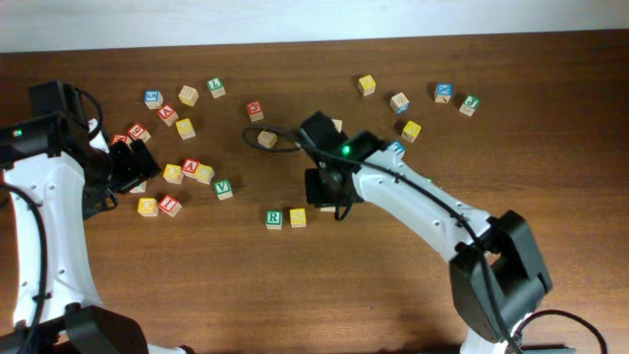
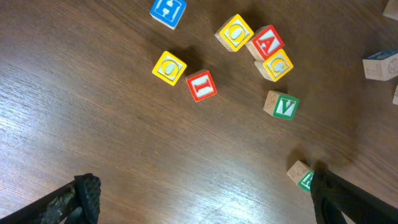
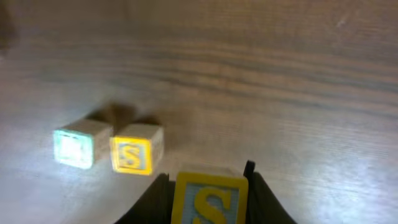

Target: Spell out RSS

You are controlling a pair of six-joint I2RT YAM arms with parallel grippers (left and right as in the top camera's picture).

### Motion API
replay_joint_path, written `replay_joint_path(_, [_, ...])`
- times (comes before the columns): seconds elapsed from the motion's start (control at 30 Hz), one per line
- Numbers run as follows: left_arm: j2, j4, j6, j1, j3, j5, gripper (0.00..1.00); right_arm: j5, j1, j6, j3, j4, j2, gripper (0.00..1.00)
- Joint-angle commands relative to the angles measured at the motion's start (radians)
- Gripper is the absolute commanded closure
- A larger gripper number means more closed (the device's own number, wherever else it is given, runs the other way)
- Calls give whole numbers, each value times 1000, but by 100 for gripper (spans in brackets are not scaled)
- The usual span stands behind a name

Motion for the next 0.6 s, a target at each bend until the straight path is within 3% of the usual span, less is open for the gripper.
replay_joint_path(0.0, [0,2,8,2,2,8,1,38,3,35,-107,106,2,78])
replay_joint_path(0.17, [0,2,8,2,2,8,1,111,3,35,-207,225,2,78])
replay_joint_path(0.57, [0,2,8,2,2,8,1,187,4,35,-222,230,2,77])
